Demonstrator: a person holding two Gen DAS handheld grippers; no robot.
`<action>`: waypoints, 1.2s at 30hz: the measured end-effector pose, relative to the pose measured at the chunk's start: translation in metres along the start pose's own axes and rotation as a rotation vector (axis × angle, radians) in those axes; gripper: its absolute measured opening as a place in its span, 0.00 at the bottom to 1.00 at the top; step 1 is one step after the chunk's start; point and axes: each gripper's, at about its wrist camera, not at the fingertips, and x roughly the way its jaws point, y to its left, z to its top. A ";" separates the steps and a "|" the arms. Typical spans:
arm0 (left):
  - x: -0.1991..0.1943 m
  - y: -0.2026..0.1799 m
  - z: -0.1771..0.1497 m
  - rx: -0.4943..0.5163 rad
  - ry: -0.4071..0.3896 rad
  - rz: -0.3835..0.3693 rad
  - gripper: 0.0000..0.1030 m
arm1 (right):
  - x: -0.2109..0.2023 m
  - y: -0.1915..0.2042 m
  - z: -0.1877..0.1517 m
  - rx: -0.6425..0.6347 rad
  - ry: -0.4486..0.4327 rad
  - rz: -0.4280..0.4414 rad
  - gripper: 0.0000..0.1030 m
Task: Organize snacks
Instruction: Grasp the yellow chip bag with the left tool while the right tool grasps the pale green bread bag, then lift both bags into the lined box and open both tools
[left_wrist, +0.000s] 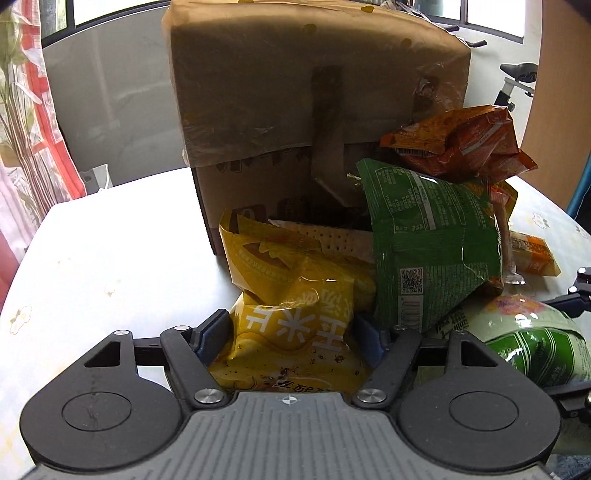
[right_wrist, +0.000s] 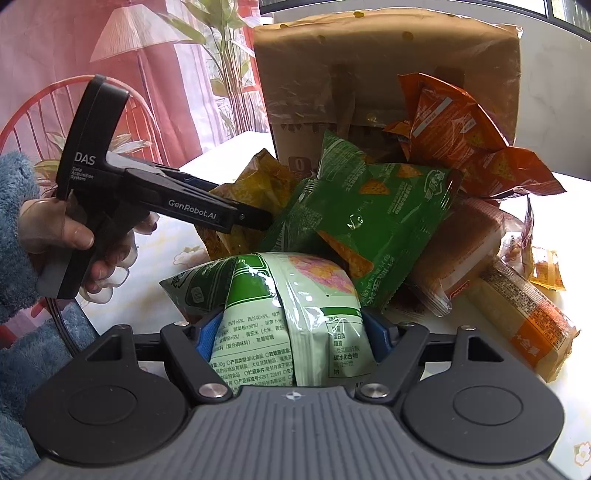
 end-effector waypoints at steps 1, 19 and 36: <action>-0.006 0.002 -0.005 -0.017 0.005 0.007 0.67 | 0.000 0.000 0.000 0.000 0.000 -0.001 0.75; -0.128 0.000 -0.065 -0.326 -0.161 0.150 0.65 | -0.015 -0.006 0.000 0.143 -0.014 0.117 0.70; -0.180 -0.002 -0.002 -0.316 -0.360 0.181 0.65 | -0.100 -0.036 0.052 0.304 -0.350 0.196 0.70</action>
